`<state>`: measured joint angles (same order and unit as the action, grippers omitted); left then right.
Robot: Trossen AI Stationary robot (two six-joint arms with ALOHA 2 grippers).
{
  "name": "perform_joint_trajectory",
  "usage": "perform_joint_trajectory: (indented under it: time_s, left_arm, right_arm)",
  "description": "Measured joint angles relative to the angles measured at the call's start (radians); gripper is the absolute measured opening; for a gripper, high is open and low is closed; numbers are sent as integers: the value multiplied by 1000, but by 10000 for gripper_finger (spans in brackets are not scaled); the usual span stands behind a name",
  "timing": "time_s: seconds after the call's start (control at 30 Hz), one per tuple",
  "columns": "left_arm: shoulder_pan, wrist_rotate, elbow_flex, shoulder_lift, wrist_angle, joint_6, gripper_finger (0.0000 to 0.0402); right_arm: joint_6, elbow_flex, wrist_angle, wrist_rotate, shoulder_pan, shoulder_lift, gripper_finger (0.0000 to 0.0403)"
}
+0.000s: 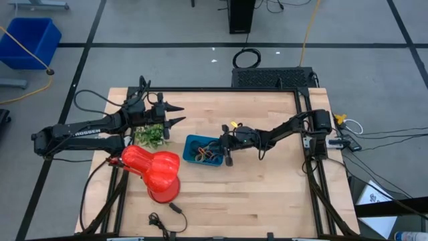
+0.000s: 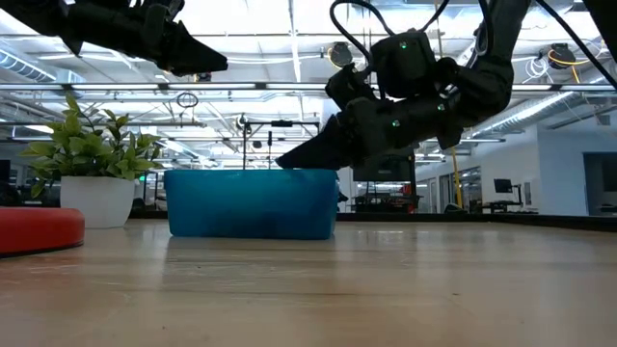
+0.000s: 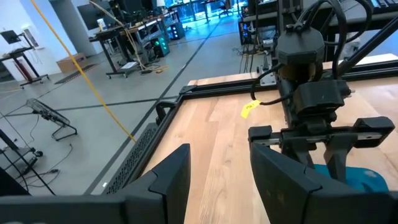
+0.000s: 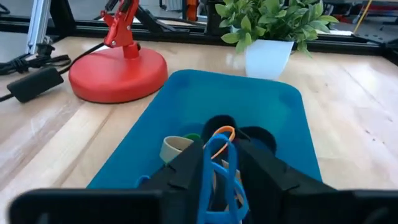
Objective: Pick and place rubber bands into bin
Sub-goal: Put the blue rubber band into the blue bin, then return to Home Position
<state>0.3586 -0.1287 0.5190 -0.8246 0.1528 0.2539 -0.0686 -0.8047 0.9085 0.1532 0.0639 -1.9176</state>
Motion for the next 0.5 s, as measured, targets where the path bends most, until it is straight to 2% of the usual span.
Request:
perform_joint_trajectory:
  time_s: [0.27, 0.37, 0.5]
  left_arm:
    - [0, 0, 0, 0, -2, 0, 175]
    - [0, 0, 0, 0, -4, 0, 175]
    - [1, 0, 0, 21, 2, -42, 175]
  right_arm:
    - [-23, 1, -76, 4, -22, 129, 164]
    - [-48, 1, -235, 3, -27, 240, 176]
    - [-37, 1, -583, 1, -11, 451, 180]
